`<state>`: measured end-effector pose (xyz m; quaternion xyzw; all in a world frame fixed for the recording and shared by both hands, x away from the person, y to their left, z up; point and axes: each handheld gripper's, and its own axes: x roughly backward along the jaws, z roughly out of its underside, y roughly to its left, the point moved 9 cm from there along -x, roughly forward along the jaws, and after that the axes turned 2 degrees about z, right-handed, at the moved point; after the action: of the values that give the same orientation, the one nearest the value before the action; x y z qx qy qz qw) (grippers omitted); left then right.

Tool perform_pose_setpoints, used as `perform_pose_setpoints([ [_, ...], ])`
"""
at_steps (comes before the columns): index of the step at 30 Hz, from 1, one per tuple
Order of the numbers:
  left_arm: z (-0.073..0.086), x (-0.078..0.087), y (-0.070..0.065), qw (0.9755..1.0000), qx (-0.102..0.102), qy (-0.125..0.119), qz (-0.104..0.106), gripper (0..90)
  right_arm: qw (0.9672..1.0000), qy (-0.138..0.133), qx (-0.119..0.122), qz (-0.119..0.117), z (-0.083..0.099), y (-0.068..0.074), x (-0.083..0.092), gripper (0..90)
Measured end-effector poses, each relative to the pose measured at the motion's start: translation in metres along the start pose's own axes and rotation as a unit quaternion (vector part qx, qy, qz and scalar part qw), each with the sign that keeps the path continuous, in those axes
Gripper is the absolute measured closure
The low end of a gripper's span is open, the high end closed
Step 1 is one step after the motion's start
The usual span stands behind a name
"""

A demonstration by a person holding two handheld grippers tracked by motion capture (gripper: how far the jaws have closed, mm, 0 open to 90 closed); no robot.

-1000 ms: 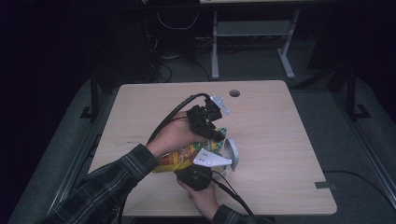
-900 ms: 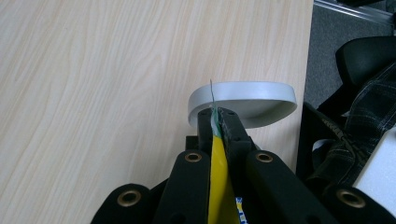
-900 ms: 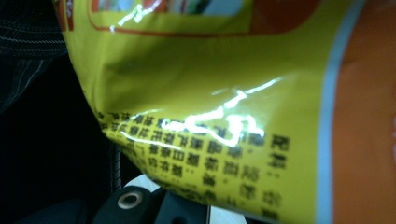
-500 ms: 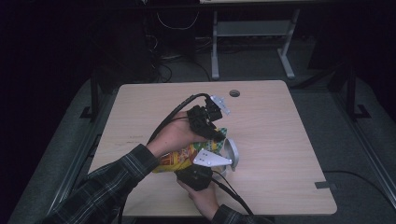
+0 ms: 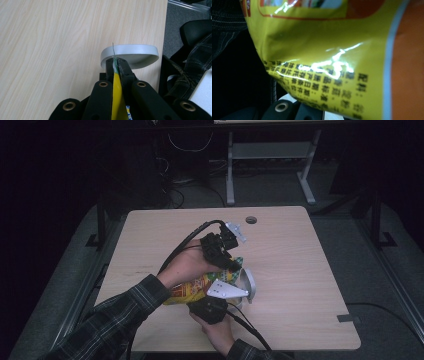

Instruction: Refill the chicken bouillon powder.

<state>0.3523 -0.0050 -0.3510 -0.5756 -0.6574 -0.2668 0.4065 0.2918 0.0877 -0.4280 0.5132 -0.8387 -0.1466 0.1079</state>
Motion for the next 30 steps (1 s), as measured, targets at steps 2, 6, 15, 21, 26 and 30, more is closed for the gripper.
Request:
perform_pose_setpoints([
  [2, -0.0006, -0.0004, -0.0003, 1.0000, 0.001, -0.002, 0.000, 89.3, 1.0000, 0.000, 0.000, 0.000, -0.0001, -0.0002, 0.0001, 89.6],
  [6, -0.0010, -0.0001, -0.0007, 1.0000, 0.001, -0.001, -0.001, 89.3, 1.0000, -0.001, 0.000, 0.000, -0.0004, -0.0001, 0.0002, 89.6],
  [15, -0.0014, -0.0008, -0.0011, 1.0000, 0.000, 0.001, 0.000, 89.3, 1.0000, 0.000, -0.002, 0.000, -0.0003, 0.0001, 0.0003, 89.6],
  [21, -0.0016, -0.0008, -0.0012, 1.0000, -0.001, 0.001, 0.000, 89.3, 1.0000, 0.000, -0.002, 0.000, -0.0004, 0.0000, 0.0004, 89.6],
  [26, -0.0014, -0.0007, -0.0013, 1.0000, -0.001, 0.001, -0.002, 89.3, 1.0000, 0.000, -0.002, -0.001, -0.0003, 0.0003, 0.0003, 89.6],
  [30, -0.0014, -0.0006, -0.0013, 1.0000, -0.001, 0.001, -0.002, 89.3, 1.0000, 0.000, -0.002, -0.001, -0.0003, 0.0003, 0.0003, 89.6],
])
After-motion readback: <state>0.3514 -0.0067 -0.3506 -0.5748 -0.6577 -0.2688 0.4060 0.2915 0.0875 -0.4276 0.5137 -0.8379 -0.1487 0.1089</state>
